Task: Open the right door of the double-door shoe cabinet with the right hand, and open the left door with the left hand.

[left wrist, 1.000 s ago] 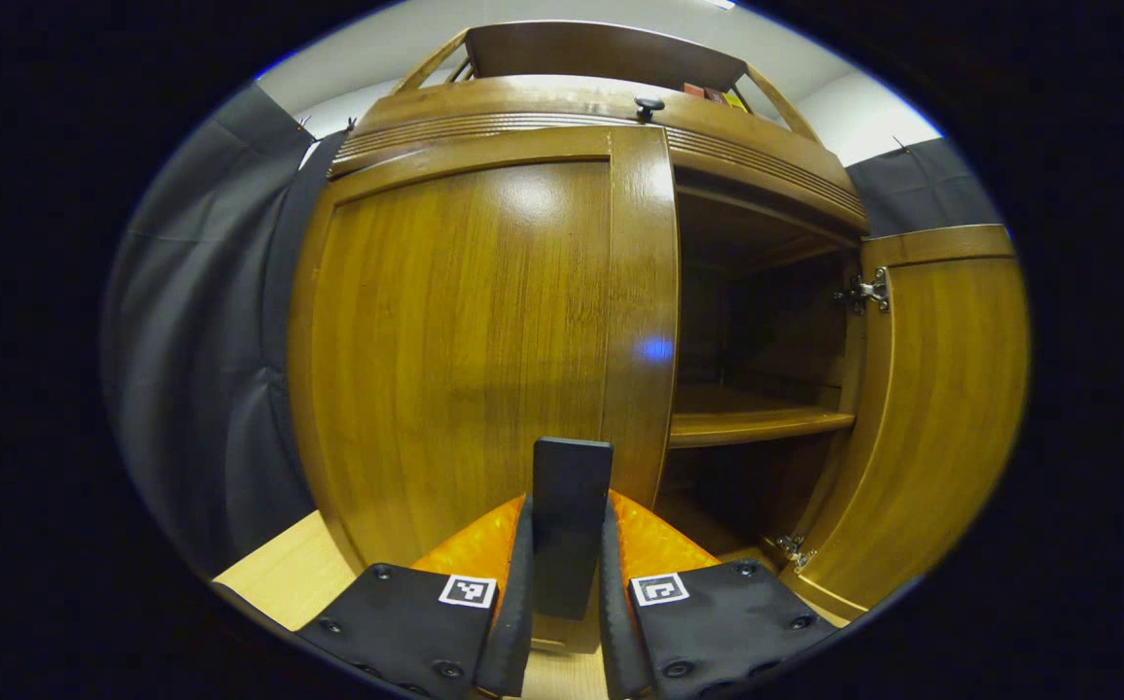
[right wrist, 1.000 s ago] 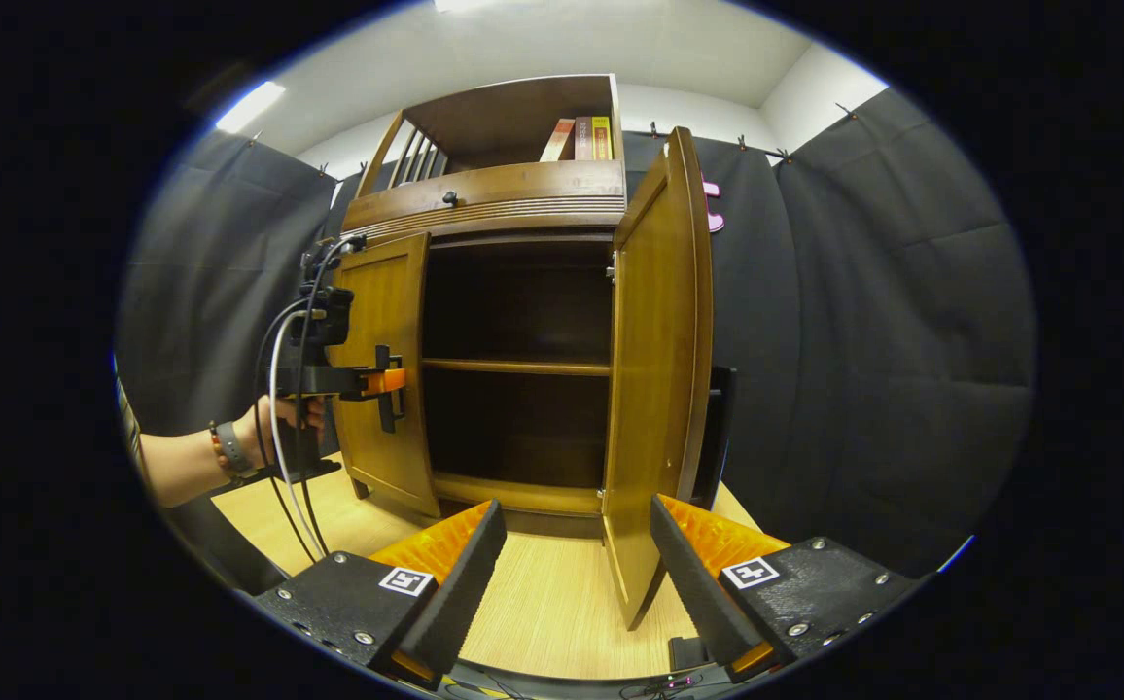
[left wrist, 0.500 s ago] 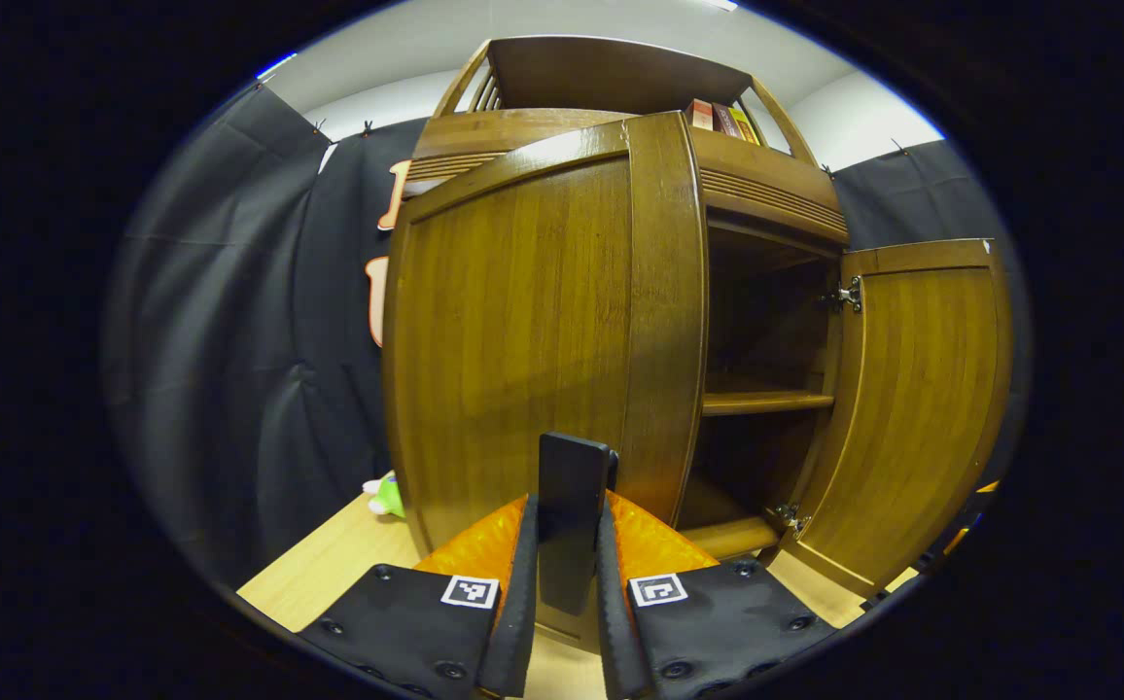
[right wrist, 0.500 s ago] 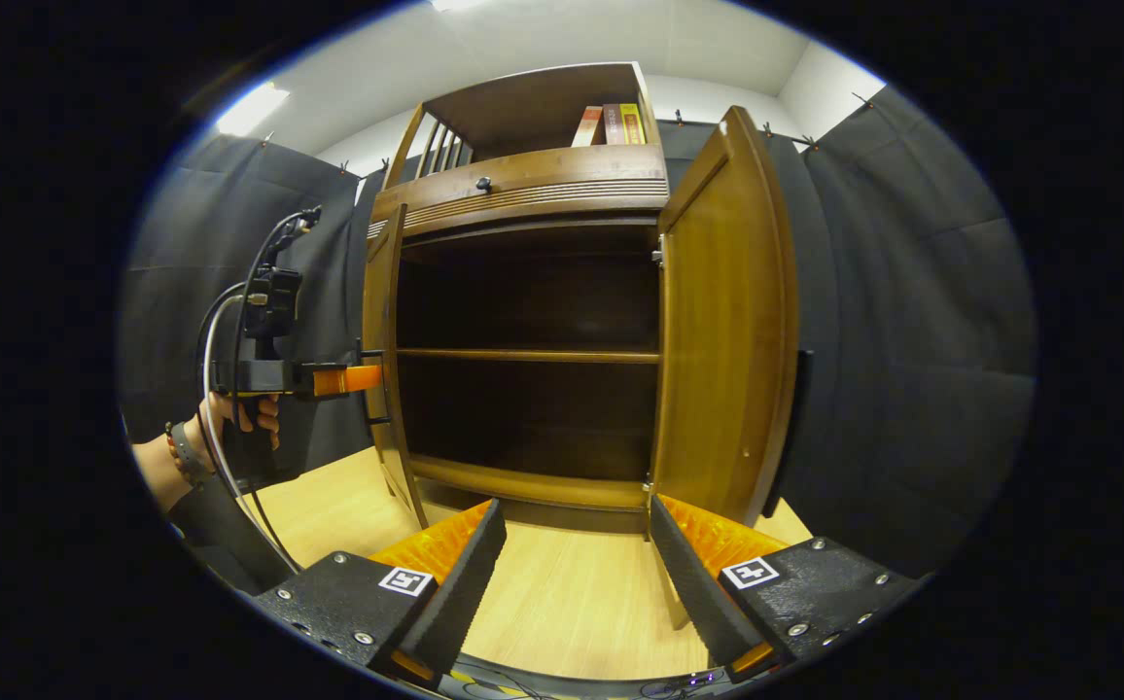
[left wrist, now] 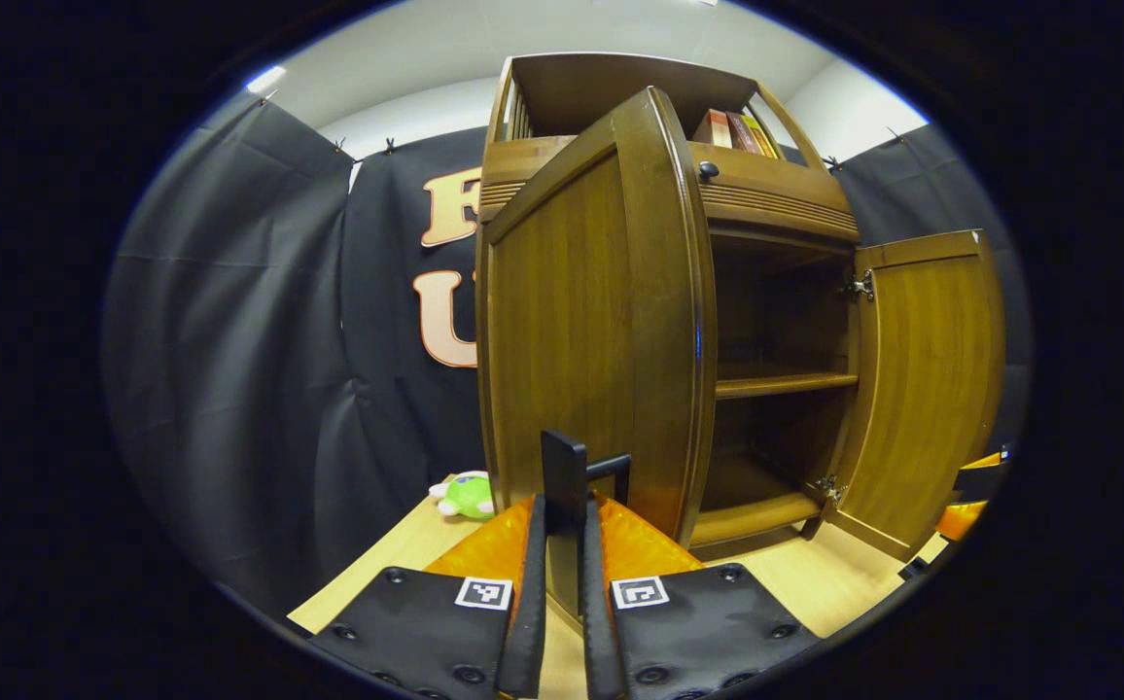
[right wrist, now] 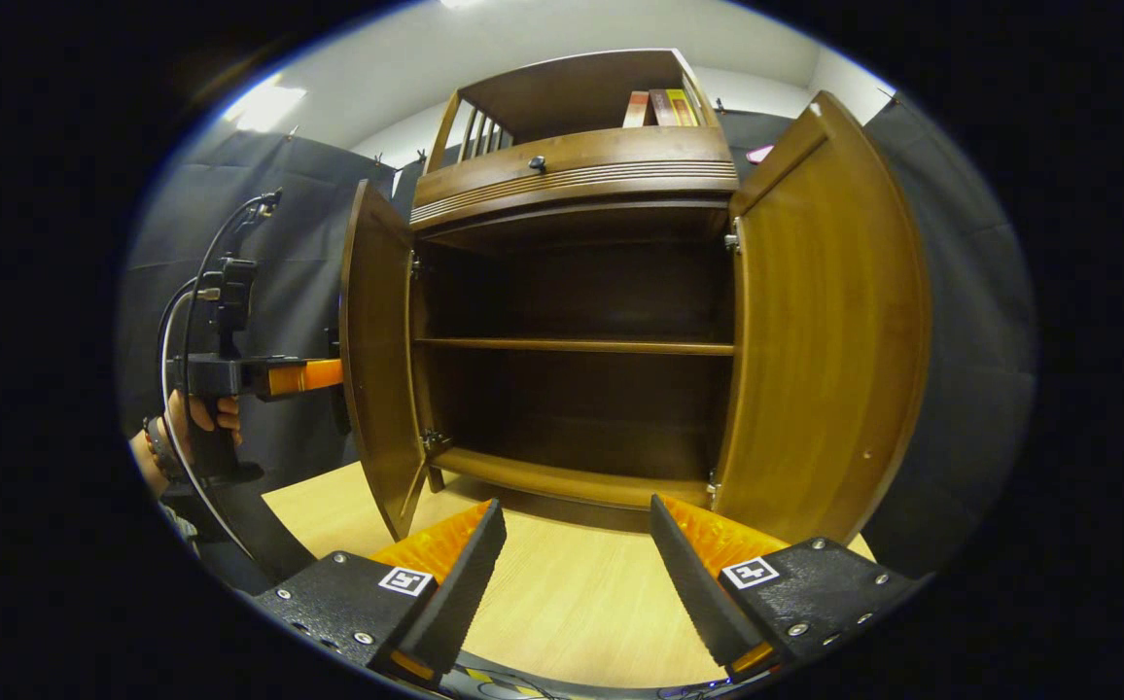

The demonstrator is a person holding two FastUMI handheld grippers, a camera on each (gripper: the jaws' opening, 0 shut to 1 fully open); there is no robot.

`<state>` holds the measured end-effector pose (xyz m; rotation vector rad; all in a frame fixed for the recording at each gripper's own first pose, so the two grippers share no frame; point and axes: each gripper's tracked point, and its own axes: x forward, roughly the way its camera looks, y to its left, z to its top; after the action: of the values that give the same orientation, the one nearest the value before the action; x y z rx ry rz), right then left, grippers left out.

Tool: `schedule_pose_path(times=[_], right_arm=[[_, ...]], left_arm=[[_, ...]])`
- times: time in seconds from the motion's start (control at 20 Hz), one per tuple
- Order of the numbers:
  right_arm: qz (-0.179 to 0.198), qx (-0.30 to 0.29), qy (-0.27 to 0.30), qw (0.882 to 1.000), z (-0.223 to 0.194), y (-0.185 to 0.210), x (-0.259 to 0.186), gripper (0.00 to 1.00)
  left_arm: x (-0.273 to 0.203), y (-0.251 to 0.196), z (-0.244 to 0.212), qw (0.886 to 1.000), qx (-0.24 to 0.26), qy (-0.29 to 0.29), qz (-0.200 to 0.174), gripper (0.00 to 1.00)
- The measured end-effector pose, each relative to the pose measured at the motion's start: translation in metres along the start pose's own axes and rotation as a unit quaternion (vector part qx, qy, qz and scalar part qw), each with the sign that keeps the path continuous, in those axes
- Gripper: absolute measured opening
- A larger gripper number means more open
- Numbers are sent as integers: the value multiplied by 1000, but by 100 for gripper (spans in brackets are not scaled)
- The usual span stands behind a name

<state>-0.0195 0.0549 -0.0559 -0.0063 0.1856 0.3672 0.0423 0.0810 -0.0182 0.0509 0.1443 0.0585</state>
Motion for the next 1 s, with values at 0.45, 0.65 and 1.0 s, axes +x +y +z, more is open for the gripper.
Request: schedule_pose_path(times=[0.45,0.65,1.0], right_arm=[[-7,-9,-7,1000,5,12,14,93],[-9,-7,-3,1000,5,23,20,93],[-5,-16,-2,1000,7,50,29,93]], left_arm=[[-12,44,-10,1000,8,4,27,22],[-15,85,-8,999,-22,-7,32,17],[-12,123,-7,999,-12,-12,-40,10]])
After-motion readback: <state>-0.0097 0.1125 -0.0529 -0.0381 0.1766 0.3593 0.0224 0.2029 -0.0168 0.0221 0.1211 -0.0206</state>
